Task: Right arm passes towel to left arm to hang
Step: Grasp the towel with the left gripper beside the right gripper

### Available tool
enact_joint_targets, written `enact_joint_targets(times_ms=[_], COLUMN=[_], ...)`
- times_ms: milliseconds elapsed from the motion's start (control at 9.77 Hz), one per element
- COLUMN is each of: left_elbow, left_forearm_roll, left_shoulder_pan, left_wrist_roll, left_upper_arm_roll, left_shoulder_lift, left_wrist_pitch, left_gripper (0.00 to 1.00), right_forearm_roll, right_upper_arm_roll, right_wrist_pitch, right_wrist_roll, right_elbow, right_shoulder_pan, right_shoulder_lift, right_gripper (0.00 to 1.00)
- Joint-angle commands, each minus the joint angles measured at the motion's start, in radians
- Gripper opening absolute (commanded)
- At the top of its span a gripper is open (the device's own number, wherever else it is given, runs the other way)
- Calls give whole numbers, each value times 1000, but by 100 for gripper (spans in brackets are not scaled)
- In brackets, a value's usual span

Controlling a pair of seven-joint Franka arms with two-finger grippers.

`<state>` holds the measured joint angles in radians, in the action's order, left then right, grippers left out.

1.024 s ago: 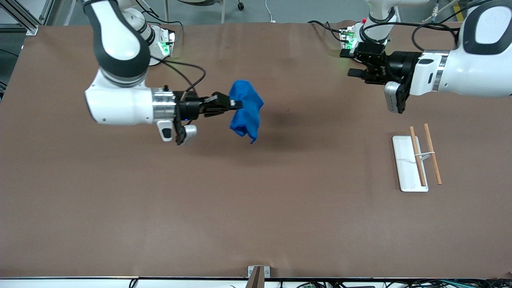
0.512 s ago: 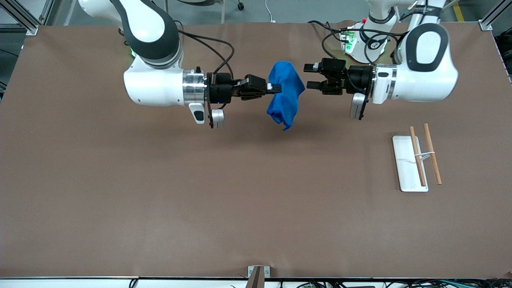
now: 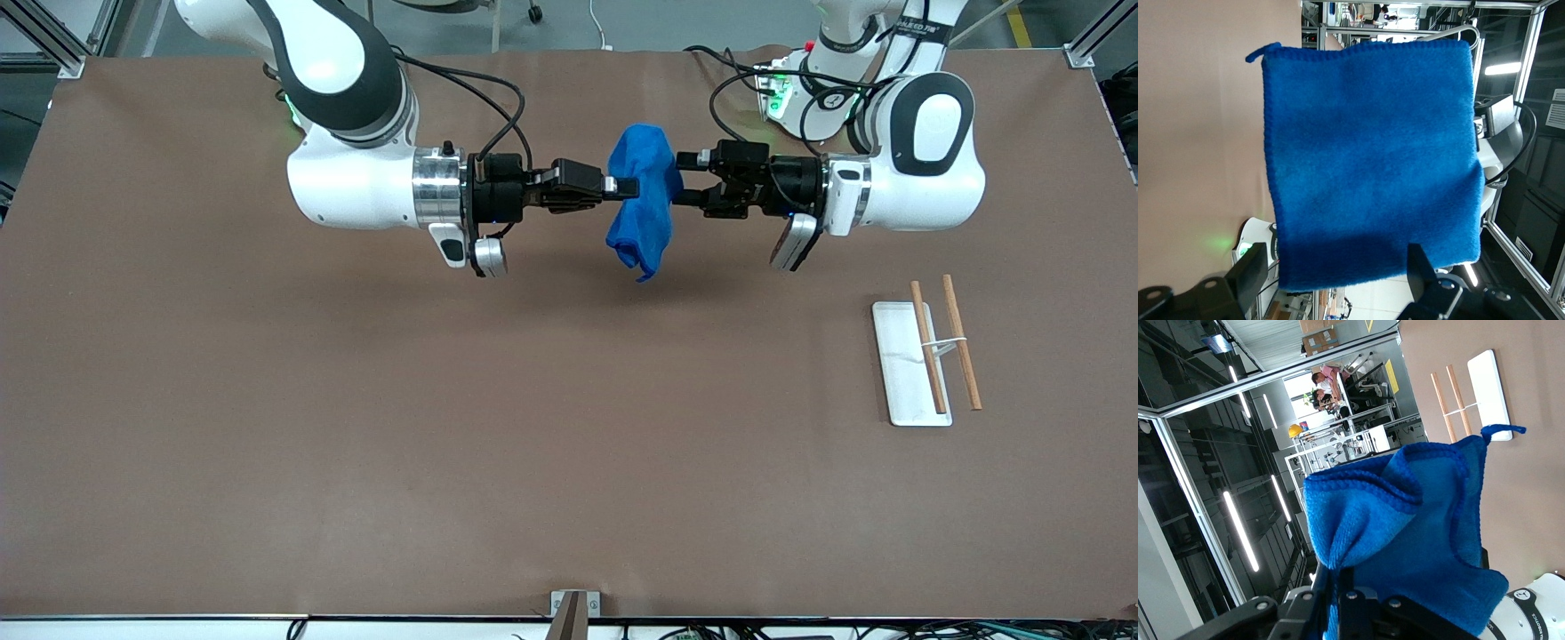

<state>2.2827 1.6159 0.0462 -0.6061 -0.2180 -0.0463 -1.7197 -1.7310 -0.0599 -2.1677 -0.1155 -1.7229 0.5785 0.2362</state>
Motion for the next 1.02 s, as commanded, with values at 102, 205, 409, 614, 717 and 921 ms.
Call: enact_joint_targets(times_ms=[102, 205, 409, 614, 717, 921], left_elbow=[24, 24, 24, 26, 24, 23], left_forearm_roll=[42, 48, 79, 122, 149, 164], left_shoulder_pan=[-11, -11, -9, -8, -5, -6], left_wrist_roll=[-60, -79, -80, -83, -90, -115], left_upper_arm_roll=[-6, -6, -6, -6, -6, -6], left_shoulder_lift=[48, 60, 97, 94, 95, 95], left_wrist_pitch=[-20, -20, -21, -21, -21, -21], left_gripper=[91, 91, 91, 91, 91, 67], right_forearm_roll=[-32, -32, -33, -33, -33, -33], right_upper_arm_roll=[6, 6, 8, 8, 8, 8], right_wrist_pitch=[-17, -18, -21, -50, -50, -50], right_wrist_roll=[4, 4, 4, 4, 4, 5], right_elbow=[2, 2, 0, 0, 0, 0], right_shoulder_pan=[12, 12, 27, 33, 35, 35], right_shoulder_lift=[-3, -3, -3, -3, -3, -3], right_gripper=[0, 0, 0, 0, 0, 0])
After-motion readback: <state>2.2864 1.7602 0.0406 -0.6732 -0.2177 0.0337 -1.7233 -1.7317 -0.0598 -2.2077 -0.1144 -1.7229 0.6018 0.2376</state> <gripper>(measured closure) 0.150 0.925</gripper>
